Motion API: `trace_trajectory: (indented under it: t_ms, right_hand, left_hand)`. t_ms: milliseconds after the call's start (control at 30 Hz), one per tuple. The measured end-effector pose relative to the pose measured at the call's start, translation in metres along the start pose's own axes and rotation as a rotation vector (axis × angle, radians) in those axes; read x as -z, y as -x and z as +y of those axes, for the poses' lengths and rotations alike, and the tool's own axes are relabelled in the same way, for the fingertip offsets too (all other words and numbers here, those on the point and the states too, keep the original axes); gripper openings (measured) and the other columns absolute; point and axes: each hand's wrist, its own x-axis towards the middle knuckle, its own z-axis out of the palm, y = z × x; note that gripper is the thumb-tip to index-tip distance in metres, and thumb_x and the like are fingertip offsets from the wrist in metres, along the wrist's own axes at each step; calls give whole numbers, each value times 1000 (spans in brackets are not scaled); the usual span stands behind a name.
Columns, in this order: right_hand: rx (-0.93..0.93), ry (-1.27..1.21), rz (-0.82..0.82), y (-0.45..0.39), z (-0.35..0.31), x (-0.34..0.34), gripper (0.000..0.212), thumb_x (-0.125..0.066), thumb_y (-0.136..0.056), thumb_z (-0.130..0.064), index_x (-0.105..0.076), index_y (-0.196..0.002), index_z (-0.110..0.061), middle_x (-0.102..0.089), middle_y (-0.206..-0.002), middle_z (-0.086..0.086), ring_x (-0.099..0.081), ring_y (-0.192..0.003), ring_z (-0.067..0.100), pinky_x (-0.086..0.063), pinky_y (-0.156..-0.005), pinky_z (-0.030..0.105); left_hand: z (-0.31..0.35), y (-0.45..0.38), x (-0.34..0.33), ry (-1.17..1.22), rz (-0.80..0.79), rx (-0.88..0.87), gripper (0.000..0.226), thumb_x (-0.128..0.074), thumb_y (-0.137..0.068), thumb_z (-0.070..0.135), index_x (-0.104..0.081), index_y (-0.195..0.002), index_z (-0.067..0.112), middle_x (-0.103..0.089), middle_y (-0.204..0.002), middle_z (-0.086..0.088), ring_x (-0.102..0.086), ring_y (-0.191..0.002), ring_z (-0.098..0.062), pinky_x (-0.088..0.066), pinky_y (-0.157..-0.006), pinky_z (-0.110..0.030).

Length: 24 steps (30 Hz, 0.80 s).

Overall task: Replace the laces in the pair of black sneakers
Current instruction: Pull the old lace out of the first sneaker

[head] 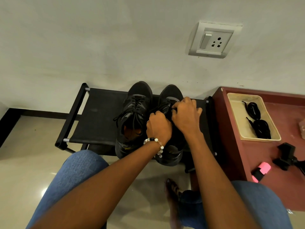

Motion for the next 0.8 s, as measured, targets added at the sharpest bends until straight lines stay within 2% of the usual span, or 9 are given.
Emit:
trace_trajectory:
  t_ms: [133, 267, 333, 400, 467, 533, 600, 700, 800]
  right_hand:
    - [-85, -362, 168, 0, 1, 6, 13, -65, -88, -17, -77, -87, -19, -69, -95, -1, -60, -101, 21, -43, -87, 42]
    - [-351, -1214, 284, -2, -1, 28, 13, -66, -88, -7, -74, -81, -15, -72, -78, -2, -68, -83, 14, -56, -81, 31]
    - [-437, -1616, 326, -2, 2, 42, 19, -57, -93, -4, -67, -80, -14, -72, -80, 3, -68, -78, 16, -52, -68, 21]
    - [-472, -1907, 317, -2, 5, 52, 20, -47, -96, -7, -60, -82, -13, -67, -73, 7, -63, -67, 20, -48, -61, 24]
    - [-492, -2003, 286, -3, 7, 50, 19, -44, -96, -8, -56, -82, -11, -56, -62, 6, -51, -55, 17, -45, -58, 29]
    - [-419, -1674, 264, -4, 5, 42, 12, -51, -95, -11, -58, -86, -12, -50, -59, 1, -44, -52, 12, -43, -55, 30]
    - [-234, -1079, 232, -4, 4, 31, 7, -62, -90, -17, -64, -97, -17, -54, -67, -4, -51, -61, 10, -48, -62, 34]
    - [-29, -231, 44, -1, 1, 13, 24, -63, -89, -25, -66, -112, -22, -59, -104, 2, -54, -103, 20, -42, -91, 46]
    - [-50, -28, 12, 4, -6, 7, 18, -58, -93, -25, -71, -104, -20, -55, -115, 4, -50, -112, 24, -33, -93, 49]
  left_hand:
    - [1, 0, 0, -6, -4, 11, 26, -42, -98, 14, -55, -116, 1, -53, -120, -18, -56, -106, -37, -46, -78, -38]
    - [0, 0, 1, 9, -2, -9, 27, -44, -97, 14, -55, -117, 0, -52, -121, -19, -56, -107, -38, -48, -82, -39]
    - [0, 0, 1, 23, -6, -20, 25, -45, -97, 14, -56, -115, 0, -52, -120, -18, -57, -105, -37, -48, -81, -38]
    - [0, 1, 1, 26, -7, -19, 25, -45, -96, 13, -56, -115, -1, -52, -120, -19, -57, -104, -37, -48, -80, -37]
    - [0, 1, 2, 27, -11, -16, 25, -45, -96, 12, -56, -115, -1, -52, -121, -19, -57, -104, -37, -47, -78, -36]
    - [0, 1, 2, 26, -15, -13, 25, -45, -96, 11, -55, -115, -1, -51, -122, -19, -56, -105, -37, -46, -78, -36]
    - [1, 0, 3, 18, -15, -11, 26, -44, -96, 11, -55, -116, -1, -51, -122, -19, -55, -107, -38, -46, -80, -37]
    - [2, 0, 3, 6, -21, -6, 27, -43, -97, 13, -55, -117, -1, -51, -121, -19, -55, -106, -38, -44, -78, -37]
    - [4, 0, 2, 9, -29, 18, 26, -43, -98, 13, -55, -116, -1, -52, -120, -18, -56, -103, -37, -40, -73, -34]
